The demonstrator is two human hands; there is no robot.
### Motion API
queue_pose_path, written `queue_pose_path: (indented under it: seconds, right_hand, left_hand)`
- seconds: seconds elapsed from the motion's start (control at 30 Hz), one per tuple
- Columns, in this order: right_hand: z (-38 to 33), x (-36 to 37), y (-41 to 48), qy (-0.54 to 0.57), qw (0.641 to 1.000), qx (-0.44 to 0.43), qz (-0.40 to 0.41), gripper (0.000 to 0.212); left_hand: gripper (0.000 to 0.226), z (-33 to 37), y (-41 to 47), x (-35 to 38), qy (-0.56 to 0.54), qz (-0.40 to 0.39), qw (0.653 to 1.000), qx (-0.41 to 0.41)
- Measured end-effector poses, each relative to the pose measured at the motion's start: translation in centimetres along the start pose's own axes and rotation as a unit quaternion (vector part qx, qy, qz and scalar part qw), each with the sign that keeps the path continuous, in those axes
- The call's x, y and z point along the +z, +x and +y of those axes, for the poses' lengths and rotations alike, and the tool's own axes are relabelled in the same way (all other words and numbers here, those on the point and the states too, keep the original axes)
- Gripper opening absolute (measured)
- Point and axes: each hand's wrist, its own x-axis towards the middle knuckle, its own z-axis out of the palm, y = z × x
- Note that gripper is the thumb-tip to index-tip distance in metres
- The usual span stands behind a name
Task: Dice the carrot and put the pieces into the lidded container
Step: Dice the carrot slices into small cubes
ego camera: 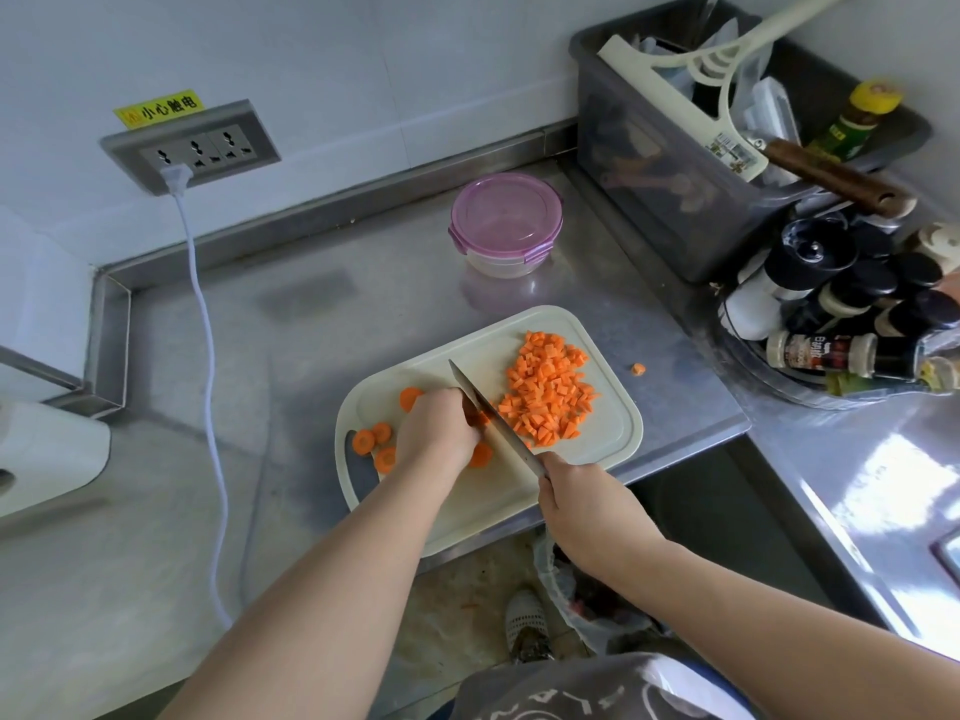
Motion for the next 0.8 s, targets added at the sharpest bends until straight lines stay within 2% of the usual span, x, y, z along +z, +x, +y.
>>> queue_pose_path:
  seconds: [0.13, 0.37, 0.63, 0.73, 0.8]
  right_hand:
    - [-0.2, 0.4, 0.1, -0.040, 0.999, 0.002, -0.016, 0.022]
    - [-0.4, 1.2, 0.9, -0.085, 0.996, 0.006, -0.034, 0.038]
    - [-0.2, 0.6, 1.7, -0.053, 0.996, 0.026, -0.062, 0.024]
    - [0.1, -0.2, 1.8, 0.006, 0.999, 0.035, -0.031, 0.010]
    - [0.5, -0.8, 1.6, 0.030, 0.999, 0.037, -0.014, 0.009]
  left_hand:
    - [0.014, 0.1, 0.0, 0.0, 0.012, 0.003, 1.000, -0.001]
    - [0.014, 0.3, 0.2, -0.2, 0.013, -0.006, 1.000, -0.004]
    - [0.011, 0.4, 0.1, -0.3, 0.002, 0.000, 1.000, 0.003]
    - [0.013, 0.5, 0.2, -0.4, -0.003, -0.006, 1.000, -0.002]
    - [0.014, 0.6, 0.5, -0.2, -0.006, -0.008, 1.000, -0.002]
